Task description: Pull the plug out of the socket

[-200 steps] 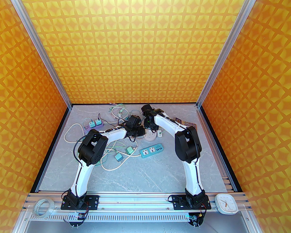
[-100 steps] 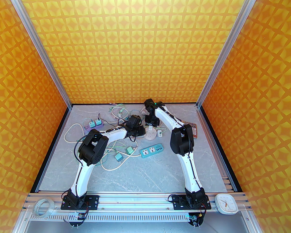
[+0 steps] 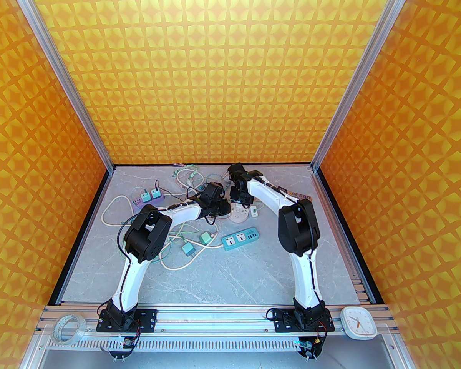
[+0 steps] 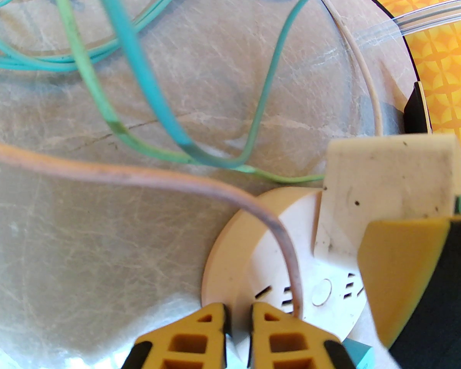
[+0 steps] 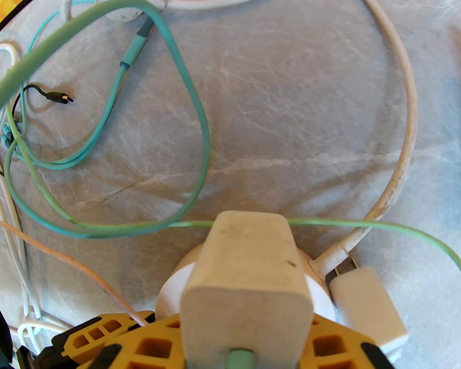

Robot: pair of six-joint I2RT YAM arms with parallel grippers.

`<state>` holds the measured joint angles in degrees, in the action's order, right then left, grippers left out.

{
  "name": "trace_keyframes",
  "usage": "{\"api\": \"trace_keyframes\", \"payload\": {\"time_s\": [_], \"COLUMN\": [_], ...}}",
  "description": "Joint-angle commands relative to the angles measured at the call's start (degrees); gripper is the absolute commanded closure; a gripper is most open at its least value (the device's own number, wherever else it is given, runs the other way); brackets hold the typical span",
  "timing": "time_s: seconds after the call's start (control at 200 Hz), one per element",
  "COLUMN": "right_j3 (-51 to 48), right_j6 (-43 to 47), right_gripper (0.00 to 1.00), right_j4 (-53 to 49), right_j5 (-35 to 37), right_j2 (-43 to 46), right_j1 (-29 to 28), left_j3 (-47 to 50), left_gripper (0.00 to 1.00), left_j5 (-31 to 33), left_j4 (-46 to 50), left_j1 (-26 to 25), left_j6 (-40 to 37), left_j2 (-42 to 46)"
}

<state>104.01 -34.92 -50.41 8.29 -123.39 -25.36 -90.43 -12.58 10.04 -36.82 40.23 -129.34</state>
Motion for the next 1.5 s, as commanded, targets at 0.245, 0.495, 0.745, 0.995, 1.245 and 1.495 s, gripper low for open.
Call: {"api": "trace_keyframes", "payload": {"time_s": [0.245,0.495,0.745,0.995,1.245,1.495], "right_j3": [24.38,28.85,17.39,9.80,-5.38,-21.62], "right_j6": [1.40,1.61,1.67,2.31,1.18,-0.55], "right_gripper": [0.89,0.89,0.62,0.31,0.30,0.41], "right_j4": [-10.21,-11.69,-5.11,-1.01,6.44,16.62], "right_j5": [-18.10,-20.31,-19.64,-18.81,-18.96,-17.14], "right_j2": [-8.36,-11.57,-2.69,7.44,16.97,26.01], "right_j1": [-2.15,-0.52,-0.76,-0.70,-0.12,2.17], "left_j3": [4.91,4.82,5.95,7.04,9.23,11.68], "left_gripper": [0.89,0.89,0.73,0.60,0.45,0.37], "left_j5": [-1.13,-1.02,1.36,3.52,6.86,10.81], "left_j4": [13.64,13.87,15.03,16.77,19.93,23.99], "left_j1": [-4.58,-4.62,-3.23,-2.21,-2.03,-2.36], "left_j6": [-1.67,-1.73,-2.39,-3.11,-4.68,-6.12], "left_j2": [-10.50,-10.25,-4.47,2.97,10.80,21.26]}}
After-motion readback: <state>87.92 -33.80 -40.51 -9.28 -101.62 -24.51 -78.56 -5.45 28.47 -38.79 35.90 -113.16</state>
